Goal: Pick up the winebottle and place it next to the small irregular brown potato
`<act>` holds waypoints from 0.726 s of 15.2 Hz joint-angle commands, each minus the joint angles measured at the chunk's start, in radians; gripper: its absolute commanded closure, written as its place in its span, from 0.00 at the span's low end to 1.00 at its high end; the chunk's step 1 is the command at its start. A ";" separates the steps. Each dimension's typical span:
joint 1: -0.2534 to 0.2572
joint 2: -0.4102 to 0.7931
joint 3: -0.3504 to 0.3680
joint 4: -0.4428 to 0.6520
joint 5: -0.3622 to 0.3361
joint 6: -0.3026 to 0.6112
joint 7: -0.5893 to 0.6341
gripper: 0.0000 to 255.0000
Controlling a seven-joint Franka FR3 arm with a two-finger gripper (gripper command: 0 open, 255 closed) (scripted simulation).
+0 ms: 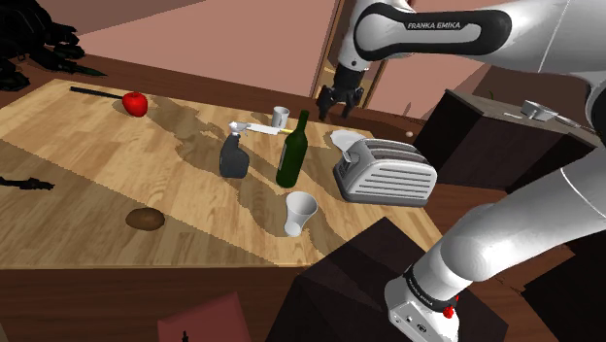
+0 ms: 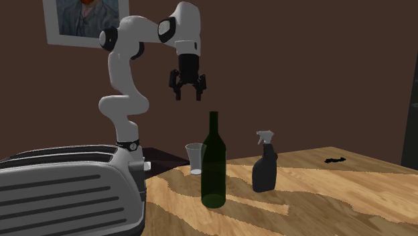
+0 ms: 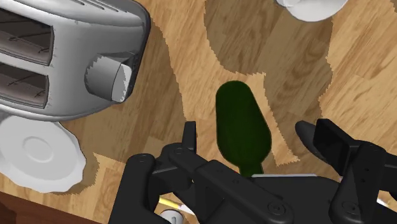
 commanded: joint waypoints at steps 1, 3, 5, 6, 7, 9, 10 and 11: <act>0.000 0.090 0.007 0.079 -0.008 0.011 0.008 0.00; -0.001 0.171 0.010 0.149 -0.017 0.019 0.013 0.00; 0.000 0.252 0.013 0.226 -0.027 0.022 0.017 0.00; 0.001 0.293 0.014 0.267 -0.032 0.022 0.019 0.00; 0.002 0.334 0.014 0.309 -0.037 0.020 0.022 0.00; 0.003 0.343 0.014 0.306 -0.038 0.032 0.022 0.00; 0.003 0.345 0.014 0.295 -0.039 0.045 0.023 0.00; 0.002 0.348 0.013 0.285 -0.039 0.058 0.023 0.00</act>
